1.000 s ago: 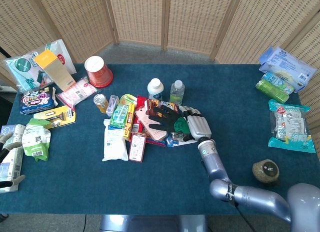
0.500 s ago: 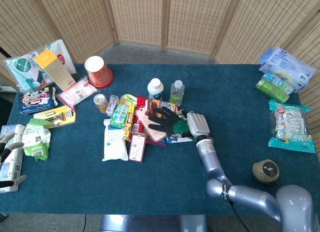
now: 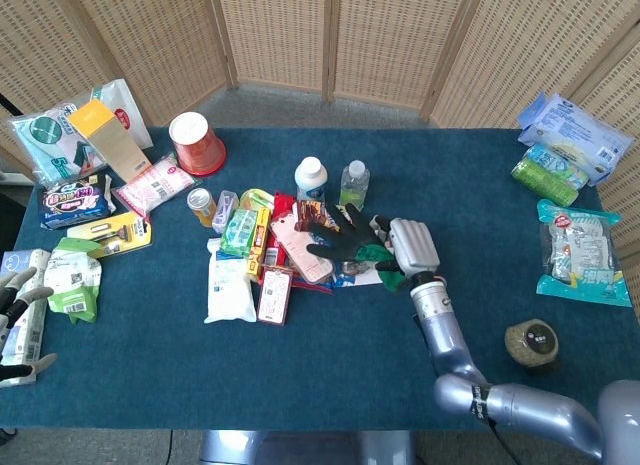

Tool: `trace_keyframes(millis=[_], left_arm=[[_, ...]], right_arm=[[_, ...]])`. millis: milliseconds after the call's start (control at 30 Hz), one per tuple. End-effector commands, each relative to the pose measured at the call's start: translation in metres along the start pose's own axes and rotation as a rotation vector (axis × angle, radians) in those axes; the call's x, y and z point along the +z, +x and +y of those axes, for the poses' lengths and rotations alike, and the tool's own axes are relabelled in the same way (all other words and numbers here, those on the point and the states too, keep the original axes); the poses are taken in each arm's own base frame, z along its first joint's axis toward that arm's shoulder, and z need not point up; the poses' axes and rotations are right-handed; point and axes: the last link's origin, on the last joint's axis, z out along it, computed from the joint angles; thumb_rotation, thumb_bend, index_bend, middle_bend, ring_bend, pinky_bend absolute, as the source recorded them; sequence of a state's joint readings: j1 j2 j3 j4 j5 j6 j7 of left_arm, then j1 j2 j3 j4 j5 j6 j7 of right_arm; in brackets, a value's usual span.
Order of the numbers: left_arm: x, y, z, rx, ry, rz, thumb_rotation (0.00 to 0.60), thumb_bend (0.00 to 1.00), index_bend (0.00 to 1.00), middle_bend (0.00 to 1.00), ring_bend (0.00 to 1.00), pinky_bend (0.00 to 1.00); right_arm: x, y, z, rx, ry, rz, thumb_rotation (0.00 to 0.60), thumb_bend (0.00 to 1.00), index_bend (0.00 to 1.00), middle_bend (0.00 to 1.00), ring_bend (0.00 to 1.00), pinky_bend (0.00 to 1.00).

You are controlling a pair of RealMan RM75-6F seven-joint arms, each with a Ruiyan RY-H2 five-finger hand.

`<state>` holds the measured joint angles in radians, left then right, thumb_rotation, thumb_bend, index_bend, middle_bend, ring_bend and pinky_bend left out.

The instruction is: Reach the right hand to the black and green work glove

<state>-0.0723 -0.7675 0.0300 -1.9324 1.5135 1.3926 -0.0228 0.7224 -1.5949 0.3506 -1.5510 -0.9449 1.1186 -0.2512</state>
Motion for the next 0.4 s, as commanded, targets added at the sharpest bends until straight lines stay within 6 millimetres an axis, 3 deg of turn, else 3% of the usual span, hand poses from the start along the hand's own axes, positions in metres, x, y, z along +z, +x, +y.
trace_keyframes(millis=[33, 167, 400], left_arm=[[0.000, 0.000, 0.001, -0.003, -0.007, -0.002, 0.600, 0.00, 0.23, 0.00, 0.00, 0.00], [-0.002, 0.000, 0.002, -0.003, -0.018, -0.007, 0.600, 0.00, 0.23, 0.00, 0.00, 0.00], [-0.003, -0.001, 0.004, -0.002, -0.025, -0.011, 0.600, 0.00, 0.23, 0.00, 0.00, 0.00]], right_arm=[[-0.016, 0.047, -0.014, -0.033, 0.038, 0.101, 0.600, 0.27, 0.47, 0.68, 0.49, 0.70], [-0.028, 0.079, -0.037, -0.045, 0.081, 0.158, 0.600, 0.27, 0.47, 0.68, 0.49, 0.70], [-0.039, 0.108, -0.065, -0.066, 0.119, 0.200, 0.600, 0.26, 0.47, 0.68, 0.49, 0.70]])
